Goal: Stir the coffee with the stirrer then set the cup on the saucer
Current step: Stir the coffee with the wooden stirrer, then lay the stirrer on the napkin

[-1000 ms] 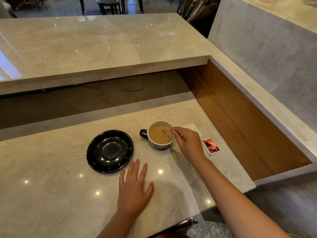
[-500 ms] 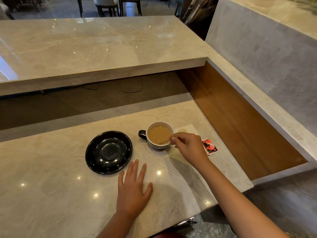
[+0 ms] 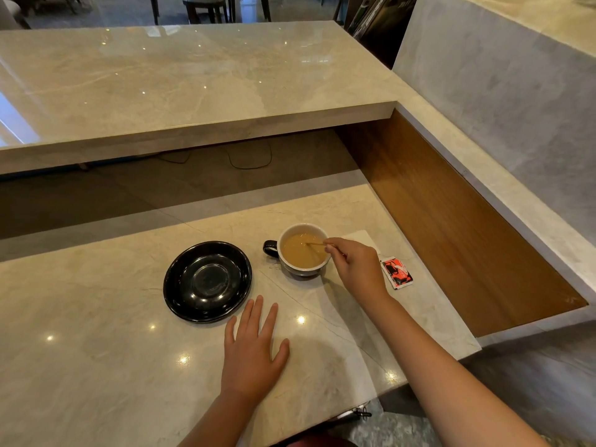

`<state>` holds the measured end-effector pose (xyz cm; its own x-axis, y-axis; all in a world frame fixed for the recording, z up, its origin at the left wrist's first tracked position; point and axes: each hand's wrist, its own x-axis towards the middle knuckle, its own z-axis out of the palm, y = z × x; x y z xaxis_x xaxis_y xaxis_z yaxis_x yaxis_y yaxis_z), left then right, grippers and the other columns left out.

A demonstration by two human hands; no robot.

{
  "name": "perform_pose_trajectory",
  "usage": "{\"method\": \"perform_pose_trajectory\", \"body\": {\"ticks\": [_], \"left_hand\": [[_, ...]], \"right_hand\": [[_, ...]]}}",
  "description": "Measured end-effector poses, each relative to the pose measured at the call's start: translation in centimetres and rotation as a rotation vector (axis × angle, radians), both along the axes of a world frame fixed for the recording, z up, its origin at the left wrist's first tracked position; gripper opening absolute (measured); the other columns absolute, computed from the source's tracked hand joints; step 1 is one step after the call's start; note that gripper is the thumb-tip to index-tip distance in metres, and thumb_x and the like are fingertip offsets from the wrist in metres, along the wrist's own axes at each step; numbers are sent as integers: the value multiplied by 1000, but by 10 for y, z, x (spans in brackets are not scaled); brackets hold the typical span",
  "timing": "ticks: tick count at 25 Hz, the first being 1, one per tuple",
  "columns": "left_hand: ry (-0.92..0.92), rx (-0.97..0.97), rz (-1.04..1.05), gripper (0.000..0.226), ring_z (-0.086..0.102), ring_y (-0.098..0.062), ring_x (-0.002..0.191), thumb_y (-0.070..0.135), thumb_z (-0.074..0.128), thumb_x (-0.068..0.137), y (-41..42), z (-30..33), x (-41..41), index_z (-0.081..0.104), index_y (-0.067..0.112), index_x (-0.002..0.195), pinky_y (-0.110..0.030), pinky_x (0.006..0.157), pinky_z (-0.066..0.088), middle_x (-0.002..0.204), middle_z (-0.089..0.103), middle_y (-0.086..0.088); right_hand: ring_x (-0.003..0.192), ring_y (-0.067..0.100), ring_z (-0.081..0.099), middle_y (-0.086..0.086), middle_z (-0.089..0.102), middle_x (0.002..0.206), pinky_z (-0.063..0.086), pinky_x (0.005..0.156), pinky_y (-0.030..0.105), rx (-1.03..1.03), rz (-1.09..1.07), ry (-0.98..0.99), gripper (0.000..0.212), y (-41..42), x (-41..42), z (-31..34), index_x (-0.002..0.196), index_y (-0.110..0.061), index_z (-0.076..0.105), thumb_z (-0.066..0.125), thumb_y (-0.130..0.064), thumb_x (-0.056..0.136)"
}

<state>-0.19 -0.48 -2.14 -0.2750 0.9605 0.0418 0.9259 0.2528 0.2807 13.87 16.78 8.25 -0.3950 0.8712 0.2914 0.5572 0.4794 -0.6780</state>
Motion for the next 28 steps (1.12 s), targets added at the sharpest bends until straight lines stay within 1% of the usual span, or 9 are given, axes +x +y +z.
{"method": "perform_pose_trajectory", "body": {"ticks": [3, 5, 10, 14, 16, 18, 21, 25, 28], "left_hand": [[0, 8, 1, 64, 10, -18, 137, 55, 37, 85, 1, 1, 1, 31, 26, 142, -39, 108, -1, 150, 25, -7], [-3, 11, 2, 64, 11, -18, 137, 55, 36, 85, 0, 1, 1, 31, 25, 142, -40, 108, 1, 150, 25, -7], [1, 2, -2, 65, 13, -19, 137, 55, 37, 85, 0, -1, 0, 31, 25, 142, -40, 107, 1, 150, 27, -8], [6, 5, -2, 65, 15, -20, 136, 55, 37, 85, 0, 0, 0, 31, 25, 142, -40, 106, 2, 149, 28, -8], [1, 8, -1, 65, 14, -19, 136, 55, 37, 85, -1, 0, 0, 31, 26, 142, -40, 107, 1, 150, 27, -7], [-3, 14, -1, 64, 13, -18, 137, 55, 36, 85, -1, 1, 0, 30, 26, 143, -39, 107, 0, 150, 26, -7], [-9, 23, -8, 64, 12, -18, 137, 54, 37, 85, -2, 1, 0, 31, 25, 142, -39, 107, 0, 150, 26, -7], [-11, 28, -10, 64, 12, -18, 137, 55, 37, 86, -2, 1, 0, 31, 25, 142, -40, 107, 0, 150, 25, -7], [-25, 46, -21, 63, 14, -19, 137, 52, 38, 85, -2, 1, 0, 35, 23, 141, -41, 107, 4, 149, 28, -8]], "right_hand": [[81, 31, 69, 17, 74, 93, 55, 73, 36, 85, 50, -96, 19, -5, 11, 1, 101, -4, 68, 57, -11, 87], [82, 30, 69, 16, 74, 93, 54, 73, 35, 62, 32, -105, 17, -9, 14, 2, 100, -4, 68, 57, -9, 87], [84, 24, 69, 14, 75, 91, 54, 79, 33, -223, -33, 88, 16, -25, 3, 5, 97, -6, 70, 58, -7, 86], [82, 22, 69, 11, 74, 84, 56, 79, 43, -361, -69, 200, 15, -27, 2, 5, 91, -9, 72, 58, -8, 86], [77, 23, 69, 10, 73, 76, 57, 76, 44, -416, -120, 248, 16, -20, 10, 10, 84, -11, 72, 57, -8, 86], [71, 22, 70, 12, 72, 74, 59, 71, 38, -461, -173, 324, 16, -15, 18, 16, 81, -10, 71, 57, -6, 87], [63, 15, 70, 15, 71, 76, 59, 60, 22, -475, -239, 389, 14, -10, 28, 24, 84, -4, 70, 57, -5, 86], [65, 19, 71, 14, 71, 74, 60, 61, 25, -471, -282, 431, 15, -4, 40, 27, 84, -4, 70, 55, -4, 87], [64, 16, 72, 12, 71, 75, 58, 57, 20, -466, -291, 479, 19, 0, 51, 32, 80, -8, 70, 53, -2, 86]]}}
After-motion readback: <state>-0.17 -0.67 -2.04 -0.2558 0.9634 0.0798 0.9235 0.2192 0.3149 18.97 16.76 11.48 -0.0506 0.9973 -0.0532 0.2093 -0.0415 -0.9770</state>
